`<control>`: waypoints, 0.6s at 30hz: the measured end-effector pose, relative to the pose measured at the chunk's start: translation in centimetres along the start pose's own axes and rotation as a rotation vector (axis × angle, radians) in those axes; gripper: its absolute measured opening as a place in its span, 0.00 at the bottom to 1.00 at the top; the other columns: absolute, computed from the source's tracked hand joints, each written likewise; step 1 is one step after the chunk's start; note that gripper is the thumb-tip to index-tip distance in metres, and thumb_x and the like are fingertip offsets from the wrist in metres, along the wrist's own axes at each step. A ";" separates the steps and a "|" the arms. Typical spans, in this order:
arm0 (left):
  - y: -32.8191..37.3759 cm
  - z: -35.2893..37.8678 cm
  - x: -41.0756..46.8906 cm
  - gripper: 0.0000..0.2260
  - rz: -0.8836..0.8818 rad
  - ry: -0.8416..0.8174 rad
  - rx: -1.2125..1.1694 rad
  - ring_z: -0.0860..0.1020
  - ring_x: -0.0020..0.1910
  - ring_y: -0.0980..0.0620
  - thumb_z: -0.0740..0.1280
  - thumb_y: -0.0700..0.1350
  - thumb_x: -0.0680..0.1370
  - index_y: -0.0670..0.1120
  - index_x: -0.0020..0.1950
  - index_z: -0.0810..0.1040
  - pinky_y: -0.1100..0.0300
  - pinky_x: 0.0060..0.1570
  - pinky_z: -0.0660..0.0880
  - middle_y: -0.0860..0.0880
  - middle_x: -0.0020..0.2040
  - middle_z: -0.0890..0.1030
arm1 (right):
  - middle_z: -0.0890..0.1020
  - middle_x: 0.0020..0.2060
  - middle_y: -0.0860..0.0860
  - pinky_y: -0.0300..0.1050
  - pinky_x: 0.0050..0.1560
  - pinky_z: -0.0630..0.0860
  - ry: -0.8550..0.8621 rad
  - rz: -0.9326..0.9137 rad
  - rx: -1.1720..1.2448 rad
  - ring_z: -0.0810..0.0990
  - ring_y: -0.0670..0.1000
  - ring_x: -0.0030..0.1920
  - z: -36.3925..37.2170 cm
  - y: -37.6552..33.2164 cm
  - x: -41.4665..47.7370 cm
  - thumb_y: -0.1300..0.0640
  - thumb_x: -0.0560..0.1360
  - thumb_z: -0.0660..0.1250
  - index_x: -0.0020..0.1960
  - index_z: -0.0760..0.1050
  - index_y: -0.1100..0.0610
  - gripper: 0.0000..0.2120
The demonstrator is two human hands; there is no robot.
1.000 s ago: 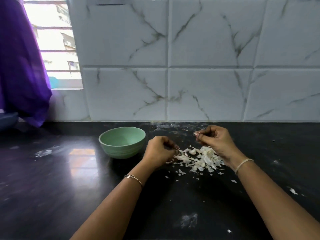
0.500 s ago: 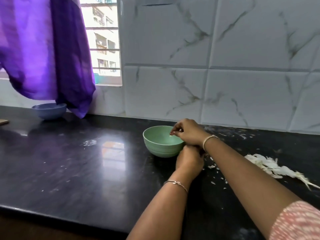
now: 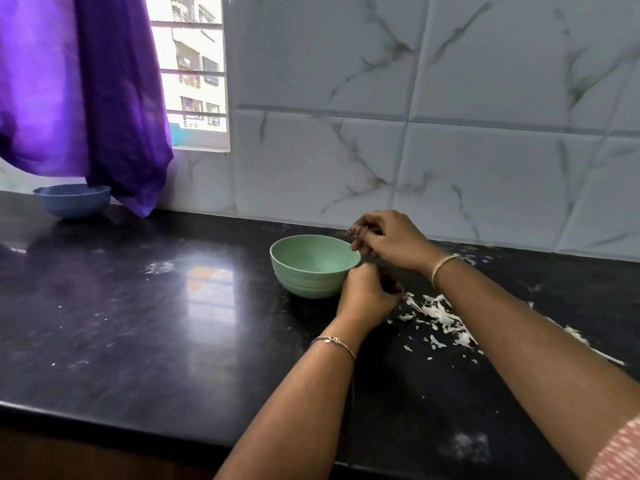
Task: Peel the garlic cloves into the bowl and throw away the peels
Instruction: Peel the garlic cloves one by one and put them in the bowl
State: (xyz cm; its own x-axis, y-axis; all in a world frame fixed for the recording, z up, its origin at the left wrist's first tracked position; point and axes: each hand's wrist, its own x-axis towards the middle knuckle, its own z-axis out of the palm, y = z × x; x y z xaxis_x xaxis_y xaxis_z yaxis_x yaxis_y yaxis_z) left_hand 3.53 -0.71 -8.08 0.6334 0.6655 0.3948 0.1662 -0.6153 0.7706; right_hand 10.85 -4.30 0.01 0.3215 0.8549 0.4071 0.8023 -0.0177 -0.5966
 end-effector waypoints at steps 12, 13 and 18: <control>0.1 0.3 0.0 0.17 -0.015 -0.040 0.058 0.74 0.29 0.60 0.61 0.52 0.82 0.45 0.41 0.80 0.62 0.37 0.70 0.50 0.36 0.83 | 0.81 0.36 0.46 0.39 0.38 0.74 -0.007 0.128 -0.173 0.77 0.44 0.35 -5.2 6.9 -9.4 0.53 0.70 0.76 0.40 0.78 0.51 0.08; 0.2 0.2 -0.1 0.17 -0.003 -0.014 0.073 0.73 0.29 0.61 0.60 0.53 0.82 0.44 0.40 0.79 0.63 0.35 0.66 0.52 0.33 0.81 | 0.81 0.37 0.46 0.40 0.40 0.75 -0.032 0.130 -0.200 0.78 0.44 0.36 -5.1 7.1 -9.8 0.53 0.70 0.76 0.41 0.78 0.51 0.07; 0.1 0.3 -0.1 0.15 -0.010 -0.002 0.059 0.75 0.32 0.56 0.59 0.51 0.83 0.44 0.42 0.76 0.66 0.34 0.65 0.53 0.34 0.78 | 0.77 0.46 0.43 0.41 0.49 0.73 -0.182 0.035 -0.385 0.78 0.46 0.47 -3.2 6.8 -9.8 0.51 0.75 0.70 0.56 0.82 0.50 0.10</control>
State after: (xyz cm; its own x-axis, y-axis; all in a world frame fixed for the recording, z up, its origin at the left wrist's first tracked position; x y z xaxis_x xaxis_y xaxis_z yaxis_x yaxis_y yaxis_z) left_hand 3.66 -0.97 -8.19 0.6326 0.6714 0.3860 0.2171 -0.6322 0.7438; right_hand 14.74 -14.43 -5.78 0.2856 0.9275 0.2413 0.9327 -0.2111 -0.2923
